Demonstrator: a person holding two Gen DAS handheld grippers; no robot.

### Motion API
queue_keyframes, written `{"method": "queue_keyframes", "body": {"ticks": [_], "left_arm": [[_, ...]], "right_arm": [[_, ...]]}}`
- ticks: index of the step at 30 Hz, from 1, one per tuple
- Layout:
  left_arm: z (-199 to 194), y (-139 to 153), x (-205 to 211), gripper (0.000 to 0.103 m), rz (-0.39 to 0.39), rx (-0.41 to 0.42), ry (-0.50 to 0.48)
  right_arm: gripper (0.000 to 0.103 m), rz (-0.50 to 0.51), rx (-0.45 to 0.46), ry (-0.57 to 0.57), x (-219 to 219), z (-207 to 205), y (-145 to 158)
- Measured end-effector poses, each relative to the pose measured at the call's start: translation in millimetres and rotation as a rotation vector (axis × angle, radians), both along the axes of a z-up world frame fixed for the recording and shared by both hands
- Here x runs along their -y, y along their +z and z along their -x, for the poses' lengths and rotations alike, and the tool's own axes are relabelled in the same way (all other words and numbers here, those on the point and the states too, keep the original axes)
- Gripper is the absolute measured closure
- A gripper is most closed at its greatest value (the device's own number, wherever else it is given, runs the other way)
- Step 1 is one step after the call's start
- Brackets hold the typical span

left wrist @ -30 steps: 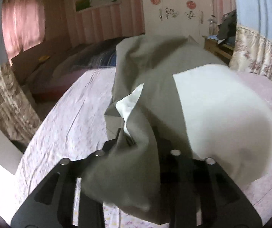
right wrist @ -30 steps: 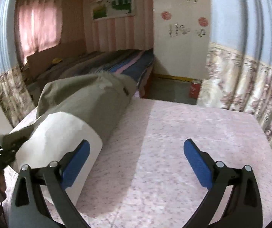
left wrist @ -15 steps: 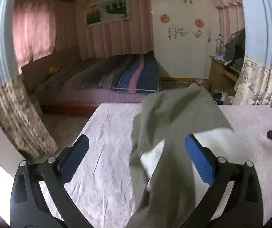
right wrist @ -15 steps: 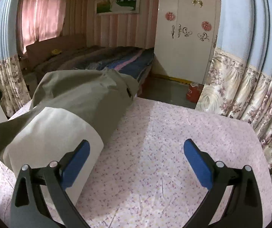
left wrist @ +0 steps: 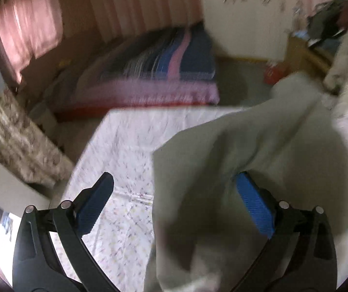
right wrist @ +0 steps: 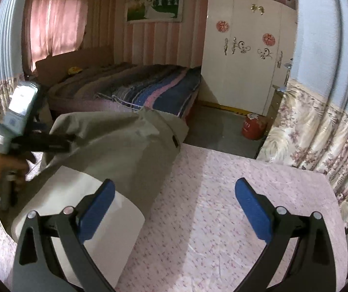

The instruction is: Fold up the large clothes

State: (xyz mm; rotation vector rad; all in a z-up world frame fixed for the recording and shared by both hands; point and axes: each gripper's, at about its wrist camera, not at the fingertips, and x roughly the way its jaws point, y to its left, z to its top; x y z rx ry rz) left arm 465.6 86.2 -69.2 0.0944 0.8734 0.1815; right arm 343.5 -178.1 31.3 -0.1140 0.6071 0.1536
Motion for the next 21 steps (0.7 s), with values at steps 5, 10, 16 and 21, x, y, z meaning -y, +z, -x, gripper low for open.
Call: {"method": "queue_keyframes", "body": {"ticks": [5, 10, 16, 21], "left_arm": [[-17, -37, -10, 0.003, 0.073, -0.045, 0.031], [9, -11, -13, 0.003, 0.098, 0.026, 0.0], [83, 8, -9, 0.003, 0.178, 0.114, -0.042], [123, -37, 15, 0.003, 0.071, 0.124, -0.068]], "right_arm": [[0.004, -0.082, -0.127, 0.007, -12, -37, -26], [0.004, -0.128, -0.114, 0.057, -34, -36, -23], [0.004, -0.062, -0.16, 0.137, -68, -22, -55], [0.004, -0.05, -0.212, 0.115, -62, 7, -113]]}}
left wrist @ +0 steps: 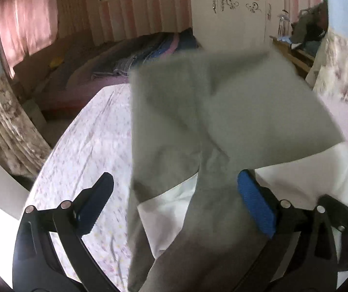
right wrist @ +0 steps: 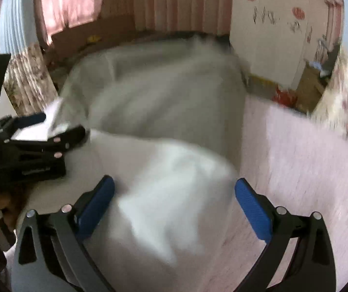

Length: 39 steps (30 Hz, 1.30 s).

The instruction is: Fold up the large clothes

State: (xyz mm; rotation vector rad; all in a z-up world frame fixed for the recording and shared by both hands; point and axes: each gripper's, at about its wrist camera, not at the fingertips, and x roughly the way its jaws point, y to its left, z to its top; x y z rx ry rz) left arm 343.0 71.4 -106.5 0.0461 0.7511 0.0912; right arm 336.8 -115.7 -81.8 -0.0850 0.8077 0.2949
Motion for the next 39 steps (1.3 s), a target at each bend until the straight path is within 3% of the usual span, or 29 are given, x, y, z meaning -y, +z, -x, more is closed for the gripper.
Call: {"method": "queue_keyframes", "body": {"ticks": [1, 6, 12, 17, 19, 21, 24, 25, 28, 32, 35, 39], "left_arm": [[5, -6, -5, 0.003, 0.057, 0.018, 0.014], [2, 6, -17, 0.003, 0.138, -0.01, -0.009], [-3, 38, -38, 0.003, 0.044, 0.059, 0.055], [-33, 22, -49, 0.003, 0.09, -0.056, 0.023], [-45, 8, -45, 0.003, 0.063, -0.089, 0.017], [-48, -6, -40, 0.003, 0.042, -0.101, 0.029], [-53, -14, -43, 0.003, 0.076, -0.107, 0.057], [-54, -16, -42, 0.003, 0.082, -0.109, 0.058], [-55, -19, -48, 0.004, 0.131, -0.097, 0.059], [-50, -21, -42, 0.034, 0.206, -0.09, -0.024], [-46, -18, -24, 0.049, 0.159, -0.074, -0.058], [-35, -8, 17, 0.065, 0.105, -0.05, -0.092]], "right_arm": [[0.004, -0.017, 0.004, -0.001, 4, 4, -3], [0.003, -0.095, 0.004, 0.038, 24, -1, 11], [0.002, -0.066, 0.078, -0.015, 34, -19, 40], [0.002, -0.161, -0.062, -0.023, 37, -64, 24], [0.002, -0.225, -0.14, -0.031, 38, -80, 9], [0.002, -0.262, -0.173, -0.026, 37, -86, -1], [0.002, -0.231, -0.159, -0.009, 25, -88, -5], [0.004, -0.237, -0.159, -0.002, 24, -88, -6], [0.027, -0.267, -0.136, 0.021, 24, -83, -4], [0.052, -0.281, -0.088, 0.052, 23, -74, 5], [0.061, -0.29, -0.049, 0.059, 27, -66, 14], [0.064, -0.27, -0.008, 0.053, 47, -53, 33]]}}
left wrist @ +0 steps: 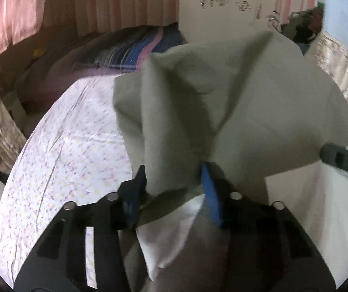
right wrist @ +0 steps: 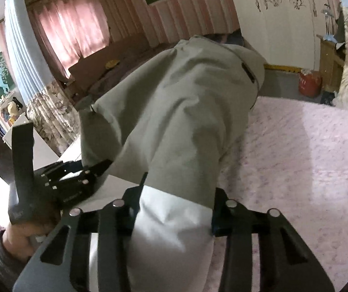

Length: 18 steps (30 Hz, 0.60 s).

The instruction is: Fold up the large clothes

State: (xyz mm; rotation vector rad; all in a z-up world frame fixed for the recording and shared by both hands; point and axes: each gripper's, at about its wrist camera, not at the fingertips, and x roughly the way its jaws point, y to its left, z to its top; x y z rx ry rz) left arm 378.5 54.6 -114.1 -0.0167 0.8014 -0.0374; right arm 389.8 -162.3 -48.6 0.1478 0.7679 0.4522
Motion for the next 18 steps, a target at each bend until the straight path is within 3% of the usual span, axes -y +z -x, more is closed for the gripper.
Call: {"method": "queue_keyframes", "body": {"ticks": [4, 11, 15, 18], "left_arm": [[4, 9, 52, 0.066, 0.046, 0.008, -0.056], [-21, 4, 197, 0.066, 0.176, 0.012, -0.12], [-28, 4, 256, 0.064, 0.127, 0.016, -0.133], [-23, 9, 260, 0.06, 0.098, 0.03, -0.144]], "right_arm": [[0.064, 0.052, 0.015, -0.029, 48, 4, 21], [0.063, 0.179, -0.001, -0.113, 183, 3, 32], [0.058, 0.206, -0.053, -0.159, 237, -4, 18], [0.046, 0.191, -0.062, -0.203, 243, 2, 10]]}}
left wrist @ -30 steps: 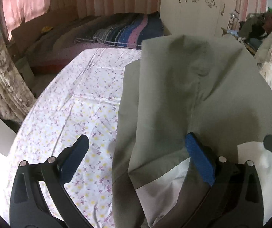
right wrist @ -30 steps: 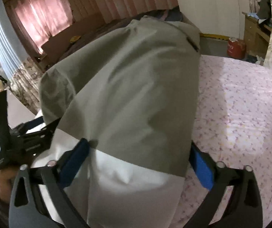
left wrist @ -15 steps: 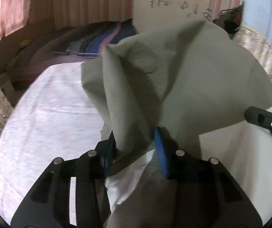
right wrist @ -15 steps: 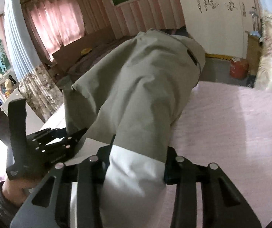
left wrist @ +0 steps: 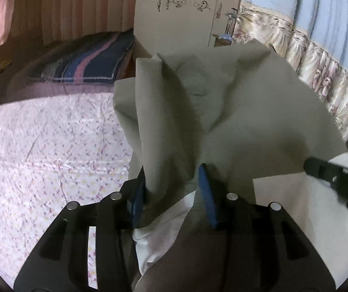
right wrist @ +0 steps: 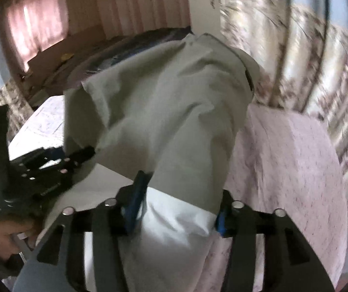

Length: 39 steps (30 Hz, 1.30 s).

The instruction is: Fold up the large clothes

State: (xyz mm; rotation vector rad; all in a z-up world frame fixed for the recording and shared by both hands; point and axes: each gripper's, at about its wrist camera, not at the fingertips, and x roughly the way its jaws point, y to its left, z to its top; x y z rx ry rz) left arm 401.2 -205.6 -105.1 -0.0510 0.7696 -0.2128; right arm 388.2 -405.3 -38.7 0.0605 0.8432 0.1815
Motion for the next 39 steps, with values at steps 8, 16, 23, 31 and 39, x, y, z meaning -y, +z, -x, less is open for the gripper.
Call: {"method": "queue_keyframes", "body": {"ticks": [8, 16, 23, 31, 39], "left_arm": [[76, 52, -81, 0.003, -0.047, 0.168, -0.011], [181, 95, -156, 0.003, -0.135, 0.417, 0.153], [211, 96, -170, 0.003, -0.12, 0.403, 0.165], [239, 100, -168, 0.003, -0.116, 0.412, 0.126], [306, 106, -170, 0.003, -0.105, 0.444, 0.135]], "right_arm": [[0.007, 0.146, 0.2, -0.169, -68, 81, 45], [0.002, 0.139, 0.357, -0.122, -136, 170, 54], [0.002, 0.14, 0.366, -0.12, -149, 201, 46], [0.002, 0.152, 0.402, -0.158, -146, 227, 63], [0.002, 0.088, 0.414, -0.218, -151, 283, 71]]}}
